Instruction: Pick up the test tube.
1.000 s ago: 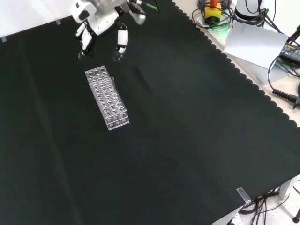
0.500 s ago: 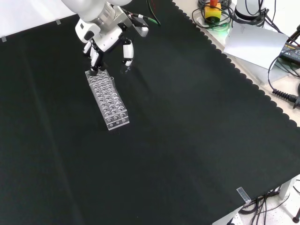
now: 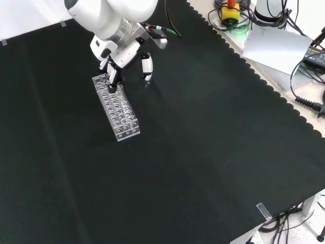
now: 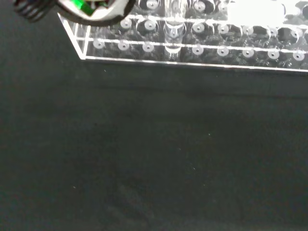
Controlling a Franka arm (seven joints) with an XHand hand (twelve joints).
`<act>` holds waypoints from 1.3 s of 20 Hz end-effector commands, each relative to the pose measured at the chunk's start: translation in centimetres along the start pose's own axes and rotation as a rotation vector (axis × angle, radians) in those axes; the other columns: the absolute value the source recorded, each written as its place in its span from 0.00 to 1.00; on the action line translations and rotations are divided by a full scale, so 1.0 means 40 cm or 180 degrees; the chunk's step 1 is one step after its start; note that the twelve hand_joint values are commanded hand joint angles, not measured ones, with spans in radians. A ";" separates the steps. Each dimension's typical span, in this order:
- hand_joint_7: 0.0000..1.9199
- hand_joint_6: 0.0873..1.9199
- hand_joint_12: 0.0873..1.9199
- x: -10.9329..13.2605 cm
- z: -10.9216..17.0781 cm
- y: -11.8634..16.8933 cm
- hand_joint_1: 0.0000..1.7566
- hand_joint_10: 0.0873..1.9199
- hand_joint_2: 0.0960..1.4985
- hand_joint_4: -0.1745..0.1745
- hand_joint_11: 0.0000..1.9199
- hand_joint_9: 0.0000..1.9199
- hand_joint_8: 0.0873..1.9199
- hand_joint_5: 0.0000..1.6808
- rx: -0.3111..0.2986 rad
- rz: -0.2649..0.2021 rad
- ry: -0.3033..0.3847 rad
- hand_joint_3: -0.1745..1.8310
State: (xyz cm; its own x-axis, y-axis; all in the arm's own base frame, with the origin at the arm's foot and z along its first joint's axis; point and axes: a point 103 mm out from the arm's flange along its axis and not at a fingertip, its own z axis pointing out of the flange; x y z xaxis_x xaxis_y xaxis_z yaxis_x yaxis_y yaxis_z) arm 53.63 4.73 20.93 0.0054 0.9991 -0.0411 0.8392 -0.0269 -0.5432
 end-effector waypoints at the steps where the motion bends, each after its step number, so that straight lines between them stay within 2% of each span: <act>1: 0.42 0.04 0.78 -0.011 0.017 0.019 0.50 0.39 0.41 0.23 0.12 0.34 0.42 0.33 0.0022 0.0039 -0.0076 0.36; 4: 0.43 0.06 0.78 -0.019 0.022 0.034 0.51 0.38 0.41 0.24 0.12 0.35 0.42 0.34 0.0020 0.0082 -0.0040 0.37; 8: 0.46 0.19 0.77 -0.023 0.022 0.057 0.51 0.36 0.40 0.23 0.13 0.37 0.40 0.31 -0.0041 0.0124 0.0049 0.39; 12: 0.49 0.28 0.76 -0.012 0.019 0.077 0.53 0.35 0.39 0.21 0.15 0.41 0.40 0.32 -0.0110 0.0152 0.0132 0.39; 19: 0.54 0.33 0.75 0.003 0.015 0.093 0.55 0.34 0.38 0.16 0.18 0.45 0.39 0.36 -0.0162 0.0175 0.0206 0.41; 23: 0.67 0.33 0.72 0.019 0.021 0.113 0.60 0.31 0.37 0.03 0.24 0.56 0.34 0.51 -0.0356 0.0319 0.0352 0.43; 24: 0.71 0.35 0.71 0.024 0.025 0.117 0.62 0.30 0.44 0.10 0.27 0.60 0.31 0.57 -0.0418 0.0353 0.0411 0.38; 25: 0.74 0.36 0.70 0.028 0.025 0.122 0.64 0.29 0.50 0.13 0.30 0.63 0.29 0.62 -0.0487 0.0394 0.0520 0.31; 26: 0.76 0.35 0.68 0.031 0.024 0.126 0.66 0.28 0.53 0.09 0.34 0.66 0.27 0.66 -0.0566 0.0427 0.0648 0.27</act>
State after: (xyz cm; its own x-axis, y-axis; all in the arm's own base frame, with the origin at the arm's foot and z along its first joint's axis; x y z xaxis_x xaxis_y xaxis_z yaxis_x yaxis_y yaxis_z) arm 56.80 5.06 17.94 0.1109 0.9938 -0.0064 0.8780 -0.1009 -0.4679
